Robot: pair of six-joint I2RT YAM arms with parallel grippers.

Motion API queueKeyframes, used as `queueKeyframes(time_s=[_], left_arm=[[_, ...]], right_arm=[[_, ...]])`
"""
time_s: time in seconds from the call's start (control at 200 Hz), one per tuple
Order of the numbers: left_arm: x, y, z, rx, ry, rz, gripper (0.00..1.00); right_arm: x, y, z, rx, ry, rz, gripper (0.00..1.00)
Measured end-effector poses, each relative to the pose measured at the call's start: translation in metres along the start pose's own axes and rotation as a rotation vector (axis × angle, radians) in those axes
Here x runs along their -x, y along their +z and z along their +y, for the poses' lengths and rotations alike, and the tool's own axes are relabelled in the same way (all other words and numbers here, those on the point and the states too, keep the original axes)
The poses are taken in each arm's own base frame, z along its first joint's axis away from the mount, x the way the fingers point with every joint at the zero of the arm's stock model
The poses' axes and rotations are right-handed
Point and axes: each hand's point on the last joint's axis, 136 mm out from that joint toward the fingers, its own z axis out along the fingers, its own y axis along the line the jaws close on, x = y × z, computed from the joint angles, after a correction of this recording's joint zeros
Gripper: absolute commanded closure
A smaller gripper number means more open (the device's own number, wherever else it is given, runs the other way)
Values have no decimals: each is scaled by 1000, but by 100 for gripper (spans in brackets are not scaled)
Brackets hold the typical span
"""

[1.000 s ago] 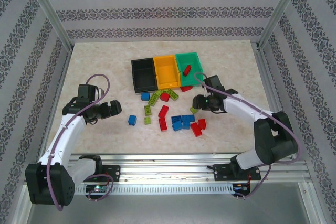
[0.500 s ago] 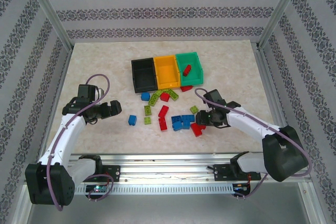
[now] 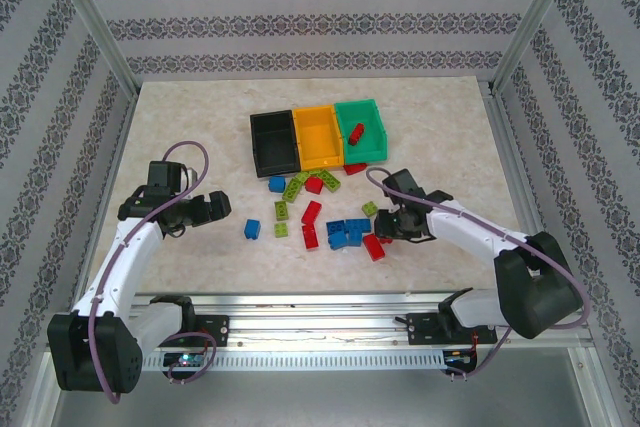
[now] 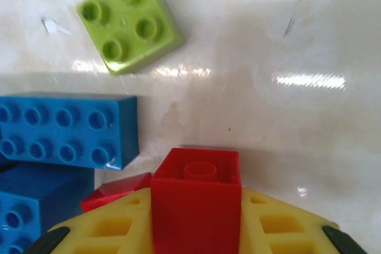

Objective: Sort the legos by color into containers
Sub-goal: Place the lego in the container, then rotate the container at the top-center of the table.

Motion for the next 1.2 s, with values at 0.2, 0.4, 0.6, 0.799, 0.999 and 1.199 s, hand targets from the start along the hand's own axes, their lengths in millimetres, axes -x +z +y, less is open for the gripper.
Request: queueKeyframes(time_s=[0.2,0.4,0.6,0.799,0.999,1.199], left_arm=[[0,0,0,2,0,-1,0],[0,0,1,9,0,-3,0],[1,-1,3,19,1,-10,0],[3,-3,4,23,3,-21,0],[3,-3,4,23,3,-21,0],[2,-2,4,25,2,-15,0]], right_arm=[[88,-31,11,40,39,-153,69],[185,-35,18,78,76,-245,65],[252,-23,35,131,61,-286,51],[252,-19,41,163,50,-268,51],[200,-5,37,155,26,-191,52],[153,15,29,133,10,-103,52]])
